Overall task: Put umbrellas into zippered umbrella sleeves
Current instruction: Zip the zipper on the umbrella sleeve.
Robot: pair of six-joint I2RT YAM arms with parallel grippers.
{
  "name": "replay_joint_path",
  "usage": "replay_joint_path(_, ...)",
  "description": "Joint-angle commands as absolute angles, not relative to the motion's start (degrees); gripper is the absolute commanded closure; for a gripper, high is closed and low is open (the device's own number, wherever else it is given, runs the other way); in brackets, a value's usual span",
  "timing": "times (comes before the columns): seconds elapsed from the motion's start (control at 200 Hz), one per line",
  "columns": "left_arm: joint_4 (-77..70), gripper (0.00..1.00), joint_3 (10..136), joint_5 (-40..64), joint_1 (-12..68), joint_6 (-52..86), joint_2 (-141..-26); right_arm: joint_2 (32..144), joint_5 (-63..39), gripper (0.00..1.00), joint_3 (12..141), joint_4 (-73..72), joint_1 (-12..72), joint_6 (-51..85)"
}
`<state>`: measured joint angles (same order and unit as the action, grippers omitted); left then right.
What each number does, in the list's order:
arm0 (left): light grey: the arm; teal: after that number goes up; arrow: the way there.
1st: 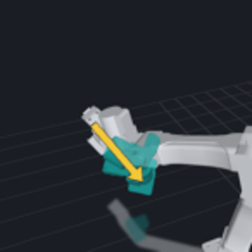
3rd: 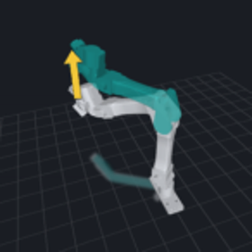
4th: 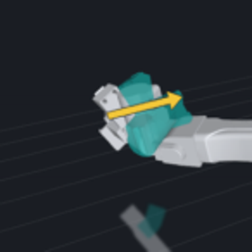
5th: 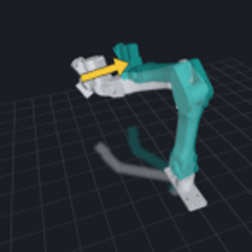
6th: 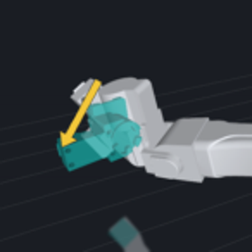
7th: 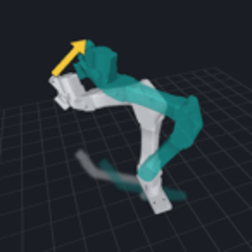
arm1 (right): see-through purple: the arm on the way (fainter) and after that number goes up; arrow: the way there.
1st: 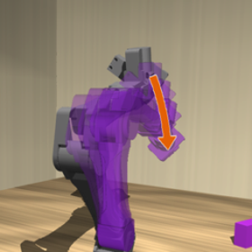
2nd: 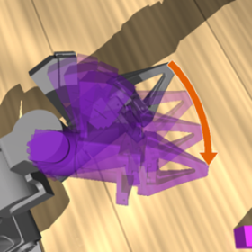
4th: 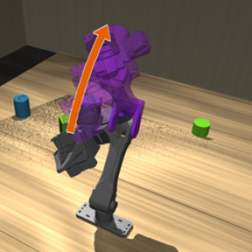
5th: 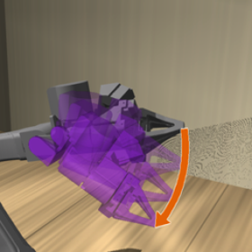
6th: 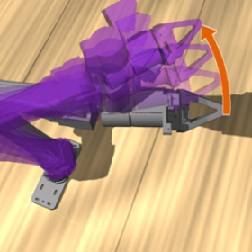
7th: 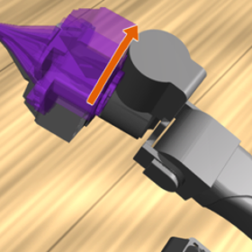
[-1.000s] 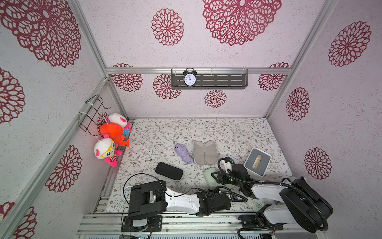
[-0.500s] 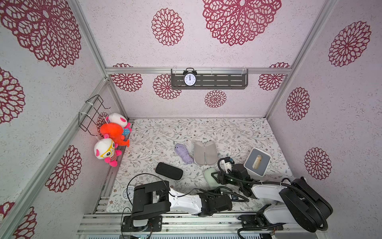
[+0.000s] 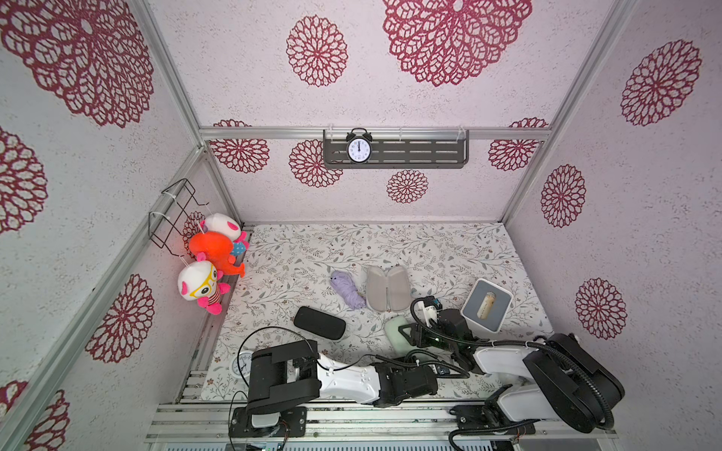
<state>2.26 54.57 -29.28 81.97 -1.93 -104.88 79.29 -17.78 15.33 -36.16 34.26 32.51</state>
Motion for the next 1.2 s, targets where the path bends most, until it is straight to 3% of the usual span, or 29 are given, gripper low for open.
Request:
replay_joint_path(0.0, 4.68, 0.6, 53.79, -27.67, 80.25, -0.3, -103.53, 79.71, -19.07, 0.43, 14.52, -36.96, 34.3, 31.59)
replay_joint_path(0.305, 6.62, 0.69, 55.68, -25.54, 78.72, 1.07, -106.08, 79.46, -19.88, 0.43, 14.22, -37.92, 34.28, 31.9)
replay_joint_path(0.781, 7.76, 0.76, 57.71, -31.15, 78.61, 2.18, -109.49, 79.07, -20.04, 0.43, 11.85, -40.84, 34.28, 33.13)
replay_joint_path(1.196, 0.23, 0.82, 53.54, -35.45, 80.16, 3.7, -110.23, 65.72, -13.66, 0.39, 10.29, -31.03, 33.28, 36.72)
